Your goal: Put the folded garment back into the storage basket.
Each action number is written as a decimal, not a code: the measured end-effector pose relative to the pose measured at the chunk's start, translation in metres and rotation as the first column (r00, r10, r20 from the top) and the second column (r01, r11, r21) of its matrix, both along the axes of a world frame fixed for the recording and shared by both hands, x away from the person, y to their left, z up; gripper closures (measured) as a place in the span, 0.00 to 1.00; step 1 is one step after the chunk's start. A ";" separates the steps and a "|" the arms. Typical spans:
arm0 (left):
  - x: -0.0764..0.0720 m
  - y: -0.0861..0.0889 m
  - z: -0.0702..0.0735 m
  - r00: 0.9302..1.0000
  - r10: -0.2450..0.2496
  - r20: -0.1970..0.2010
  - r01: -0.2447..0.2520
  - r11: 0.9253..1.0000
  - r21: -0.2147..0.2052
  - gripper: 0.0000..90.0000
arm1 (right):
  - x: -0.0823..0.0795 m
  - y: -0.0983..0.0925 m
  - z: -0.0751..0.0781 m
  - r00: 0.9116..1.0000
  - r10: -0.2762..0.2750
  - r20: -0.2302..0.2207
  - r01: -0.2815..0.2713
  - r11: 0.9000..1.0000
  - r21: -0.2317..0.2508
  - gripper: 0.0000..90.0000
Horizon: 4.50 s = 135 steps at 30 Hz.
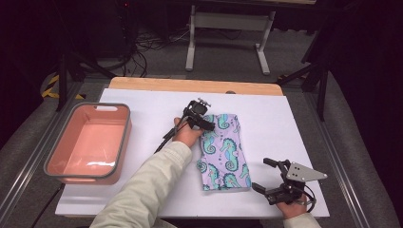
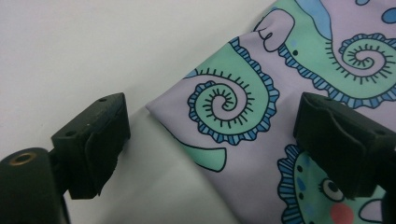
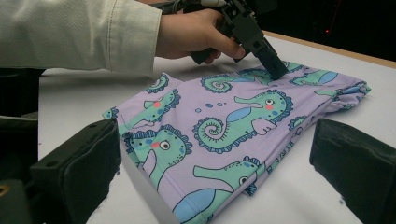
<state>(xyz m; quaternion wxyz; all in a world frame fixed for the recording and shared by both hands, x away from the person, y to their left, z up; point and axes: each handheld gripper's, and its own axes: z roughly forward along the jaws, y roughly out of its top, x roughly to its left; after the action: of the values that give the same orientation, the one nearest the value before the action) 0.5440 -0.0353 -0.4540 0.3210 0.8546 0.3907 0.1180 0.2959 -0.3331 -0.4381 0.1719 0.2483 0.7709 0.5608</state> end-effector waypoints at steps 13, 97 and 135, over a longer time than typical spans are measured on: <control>-0.009 -0.005 0.009 0.993 -0.092 -0.077 0.087 0.994 -0.061 0.79 | 0.000 -0.001 -0.001 1.000 0.011 -0.017 -0.011 1.000 0.001 0.04; -0.078 0.057 0.185 0.828 -0.446 0.339 0.560 0.668 -0.490 0.88 | 0.000 -0.005 0.000 1.000 -0.001 -0.018 0.001 1.000 0.019 0.05; -0.094 0.156 0.228 0.853 -0.340 0.395 0.503 0.738 -0.450 0.88 | 0.002 -0.004 -0.001 1.000 -0.002 -0.026 0.002 1.000 0.019 0.05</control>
<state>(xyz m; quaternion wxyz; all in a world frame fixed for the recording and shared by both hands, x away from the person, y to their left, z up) 0.4501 0.1204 -0.2262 0.6187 0.7694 0.1509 0.0496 0.2975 -0.3369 -0.4392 0.1599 0.2580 0.7676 0.5646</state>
